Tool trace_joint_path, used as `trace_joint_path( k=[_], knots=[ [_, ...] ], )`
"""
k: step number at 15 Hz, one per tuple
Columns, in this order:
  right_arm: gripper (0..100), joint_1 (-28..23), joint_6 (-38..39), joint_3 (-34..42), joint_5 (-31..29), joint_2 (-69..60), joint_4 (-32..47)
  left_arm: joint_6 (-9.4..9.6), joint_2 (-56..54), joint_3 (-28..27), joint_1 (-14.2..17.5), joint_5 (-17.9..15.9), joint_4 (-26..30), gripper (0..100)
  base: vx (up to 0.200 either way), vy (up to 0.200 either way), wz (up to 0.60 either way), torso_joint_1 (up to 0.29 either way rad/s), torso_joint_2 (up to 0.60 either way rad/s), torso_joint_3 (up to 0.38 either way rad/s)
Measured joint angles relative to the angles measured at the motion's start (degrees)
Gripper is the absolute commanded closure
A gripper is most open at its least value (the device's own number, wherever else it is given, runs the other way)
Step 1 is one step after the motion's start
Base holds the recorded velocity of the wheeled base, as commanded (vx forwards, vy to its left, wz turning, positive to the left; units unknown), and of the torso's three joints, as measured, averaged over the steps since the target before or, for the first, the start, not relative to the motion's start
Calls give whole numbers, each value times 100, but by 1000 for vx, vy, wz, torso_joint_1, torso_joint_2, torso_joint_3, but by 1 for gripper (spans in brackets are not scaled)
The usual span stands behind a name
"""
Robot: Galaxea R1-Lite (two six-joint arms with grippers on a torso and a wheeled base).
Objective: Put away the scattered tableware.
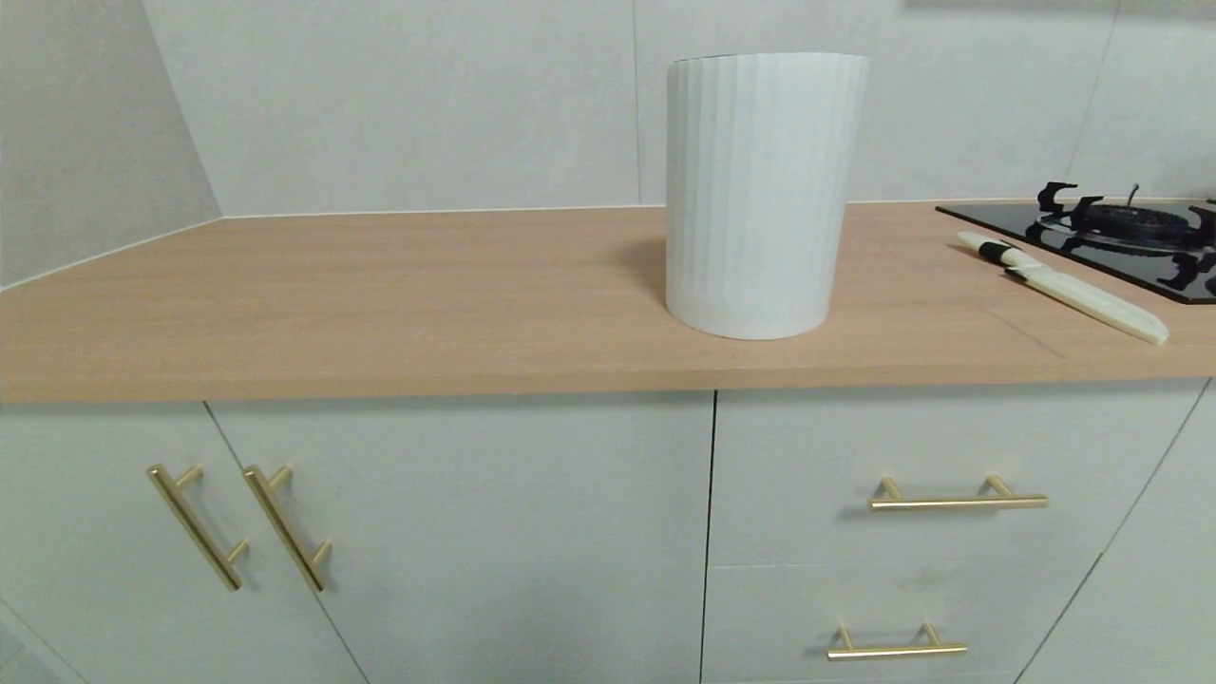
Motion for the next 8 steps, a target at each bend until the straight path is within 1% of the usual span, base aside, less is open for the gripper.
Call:
trace_joint_path(
  k=[8],
  knots=[
    [0,0,2,0,2,0,-2,1,0,0,-2,5,0,0,0,0,0,0,0,0]
  ],
)
